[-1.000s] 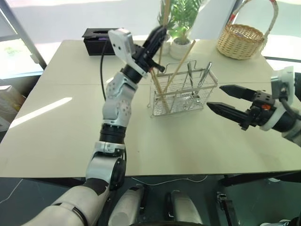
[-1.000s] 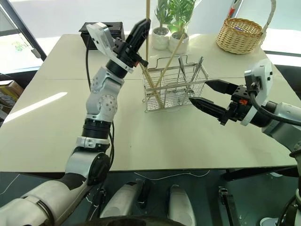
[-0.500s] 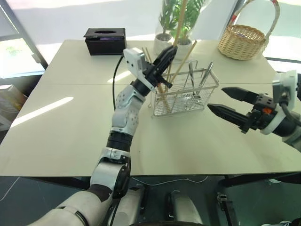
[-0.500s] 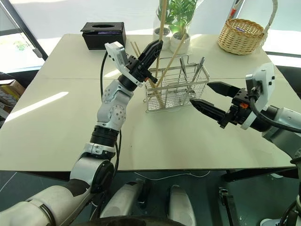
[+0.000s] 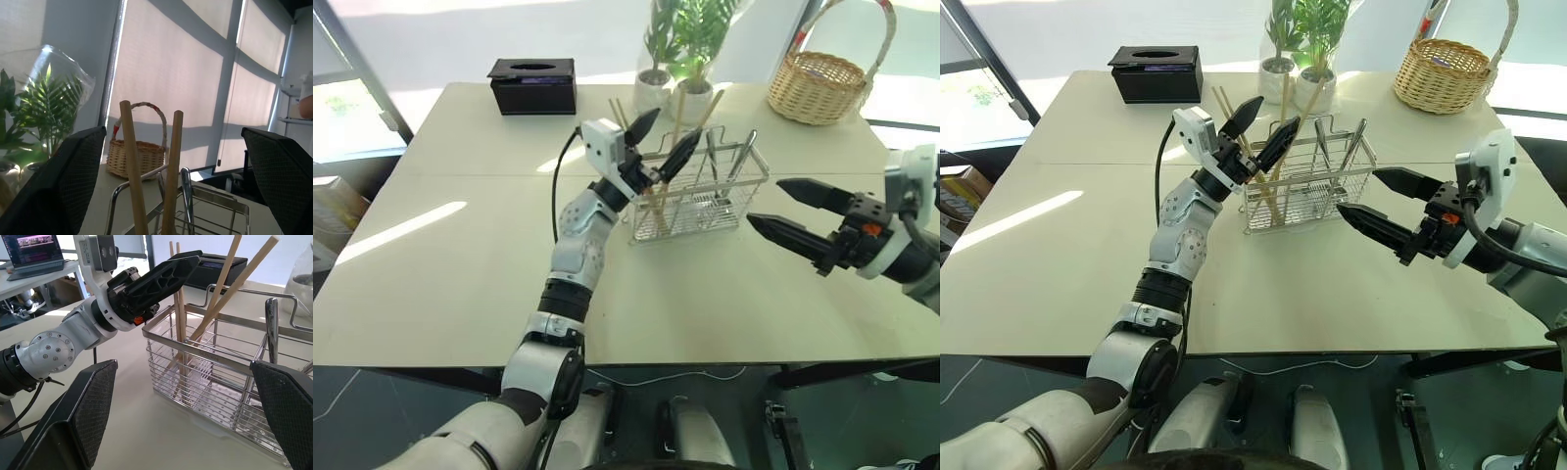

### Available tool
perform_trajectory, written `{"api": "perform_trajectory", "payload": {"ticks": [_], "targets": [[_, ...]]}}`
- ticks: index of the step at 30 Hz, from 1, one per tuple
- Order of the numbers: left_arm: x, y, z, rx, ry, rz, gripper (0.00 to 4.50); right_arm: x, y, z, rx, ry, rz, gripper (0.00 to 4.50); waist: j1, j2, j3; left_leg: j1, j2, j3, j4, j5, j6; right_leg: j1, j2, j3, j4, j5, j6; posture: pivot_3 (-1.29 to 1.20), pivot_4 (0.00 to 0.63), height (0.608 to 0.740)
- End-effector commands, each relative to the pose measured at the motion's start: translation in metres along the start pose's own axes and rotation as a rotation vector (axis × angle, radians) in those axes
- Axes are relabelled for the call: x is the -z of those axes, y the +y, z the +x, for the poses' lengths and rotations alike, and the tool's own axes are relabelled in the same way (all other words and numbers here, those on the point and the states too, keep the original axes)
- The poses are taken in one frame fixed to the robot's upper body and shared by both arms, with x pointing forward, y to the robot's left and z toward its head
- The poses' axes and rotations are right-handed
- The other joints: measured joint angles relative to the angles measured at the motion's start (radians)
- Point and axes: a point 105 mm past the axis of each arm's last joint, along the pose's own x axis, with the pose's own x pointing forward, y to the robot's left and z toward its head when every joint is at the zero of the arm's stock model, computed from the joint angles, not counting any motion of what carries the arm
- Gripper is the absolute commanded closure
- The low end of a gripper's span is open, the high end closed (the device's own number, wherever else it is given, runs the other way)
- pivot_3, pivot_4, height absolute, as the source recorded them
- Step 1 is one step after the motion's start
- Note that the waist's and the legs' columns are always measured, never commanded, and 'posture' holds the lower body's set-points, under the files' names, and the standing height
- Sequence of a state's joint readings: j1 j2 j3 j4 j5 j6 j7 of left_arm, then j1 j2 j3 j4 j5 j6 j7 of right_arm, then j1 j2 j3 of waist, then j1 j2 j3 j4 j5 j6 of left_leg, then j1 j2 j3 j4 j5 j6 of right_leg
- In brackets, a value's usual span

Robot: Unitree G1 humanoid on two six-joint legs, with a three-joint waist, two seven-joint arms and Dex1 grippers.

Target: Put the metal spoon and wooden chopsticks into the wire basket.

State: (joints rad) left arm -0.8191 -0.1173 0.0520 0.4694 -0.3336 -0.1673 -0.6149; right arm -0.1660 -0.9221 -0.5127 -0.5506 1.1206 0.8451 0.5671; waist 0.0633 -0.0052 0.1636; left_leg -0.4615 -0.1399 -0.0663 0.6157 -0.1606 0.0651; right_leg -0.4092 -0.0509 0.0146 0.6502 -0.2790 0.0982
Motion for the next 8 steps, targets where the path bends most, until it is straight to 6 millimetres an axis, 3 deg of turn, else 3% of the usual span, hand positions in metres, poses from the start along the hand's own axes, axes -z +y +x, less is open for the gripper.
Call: {"api": "perform_trajectory", "payload": {"ticks": [1, 3, 8], "targets": [[-0.015, 0.007, 0.006, -0.067, -0.031, 0.061, 0.07, -0.007, -0.001, -0.001, 0.003, -0.036, -0.024, 0.00, 0.000, 0.000, 0.000, 0.000, 0.000, 0.000, 0.000, 0.000, 0.000, 0.000, 0.000, 0.000, 0.000, 0.000, 0.000, 0.00, 0.150, 0.740], [-0.024, 0.018, 0.008, -0.141, -0.031, 0.094, 0.07, -0.004, -0.005, 0.000, 0.018, -0.038, -0.021, 0.00, 0.000, 0.000, 0.000, 0.000, 0.000, 0.000, 0.000, 0.000, 0.000, 0.000, 0.000, 0.000, 0.000, 0.000, 0.000, 0.00, 0.150, 0.740], [-0.066, 0.063, -0.002, -0.373, -0.099, 0.167, 0.07, 0.005, -0.027, 0.002, 0.146, -0.070, -0.046, 0.00, -0.002, 0.000, 0.000, 0.000, 0.000, 0.000, 0.001, 0.000, 0.000, -0.001, 0.000, 0.000, 0.002, 0.000, 0.001, 0.00, 0.150, 0.740]]}}
